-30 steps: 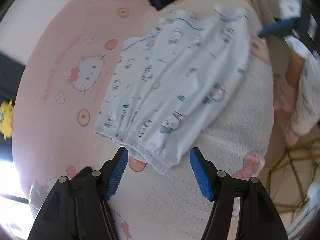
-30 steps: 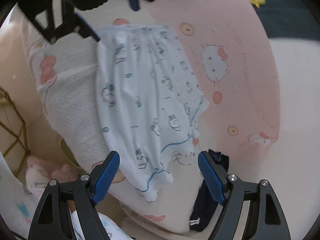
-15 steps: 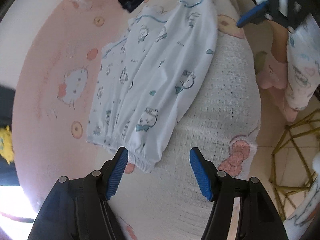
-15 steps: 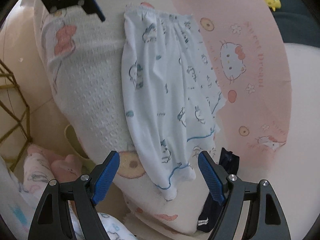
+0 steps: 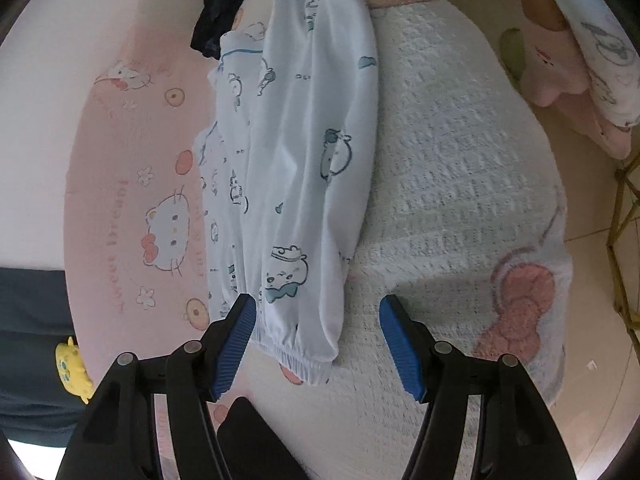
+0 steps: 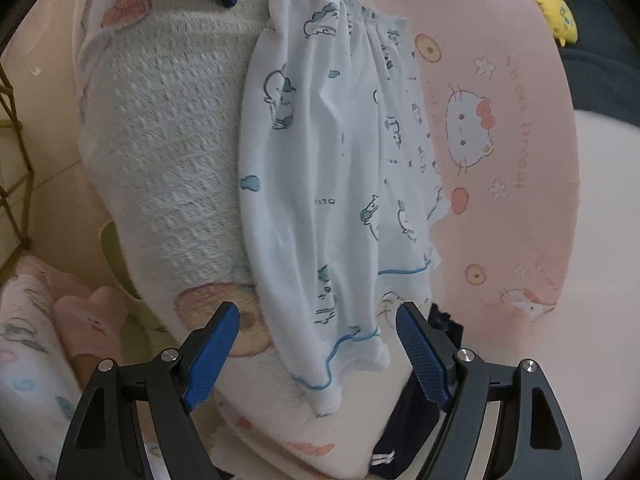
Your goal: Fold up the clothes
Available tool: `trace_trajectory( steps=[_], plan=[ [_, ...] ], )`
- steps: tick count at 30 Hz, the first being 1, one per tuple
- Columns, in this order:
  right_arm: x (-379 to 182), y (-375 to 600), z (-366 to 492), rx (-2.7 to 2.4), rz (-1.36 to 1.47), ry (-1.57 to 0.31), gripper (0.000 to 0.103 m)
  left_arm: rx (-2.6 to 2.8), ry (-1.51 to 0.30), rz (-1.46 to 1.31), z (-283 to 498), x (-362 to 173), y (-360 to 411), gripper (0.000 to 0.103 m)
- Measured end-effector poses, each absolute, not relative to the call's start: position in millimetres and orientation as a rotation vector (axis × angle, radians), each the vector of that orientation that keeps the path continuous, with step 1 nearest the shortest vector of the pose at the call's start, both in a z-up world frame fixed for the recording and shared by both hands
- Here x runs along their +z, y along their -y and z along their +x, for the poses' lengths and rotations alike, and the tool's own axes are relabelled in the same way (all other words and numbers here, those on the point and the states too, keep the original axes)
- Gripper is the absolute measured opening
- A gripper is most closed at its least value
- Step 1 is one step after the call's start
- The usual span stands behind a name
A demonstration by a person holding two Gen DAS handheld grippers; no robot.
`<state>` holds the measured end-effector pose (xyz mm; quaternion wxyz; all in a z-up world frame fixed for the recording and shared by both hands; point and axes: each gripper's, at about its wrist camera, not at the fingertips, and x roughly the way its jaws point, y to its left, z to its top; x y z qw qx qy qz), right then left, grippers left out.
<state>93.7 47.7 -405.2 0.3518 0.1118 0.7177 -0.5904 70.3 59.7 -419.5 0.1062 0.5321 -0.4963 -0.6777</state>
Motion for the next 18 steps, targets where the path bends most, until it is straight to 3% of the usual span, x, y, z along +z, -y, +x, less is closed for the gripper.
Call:
trace_trajectory(
  steps=[5,12,18],
  plan=[
    [-409,-55,85,-1.507,0.221,-1.873,0.080,-2.027,1.446,1.511,57,-421,-60,0.063],
    [-413,-64,59,-1.566,0.217,-1.916,0.080,-1.945,1.676,1.323,40,-437,-81,0.066],
    [-427,-69,60,-1.617,0.067,-1.954,0.080,-1.979,1.607,1.330,42,-436,-77,0.068]
  ],
)
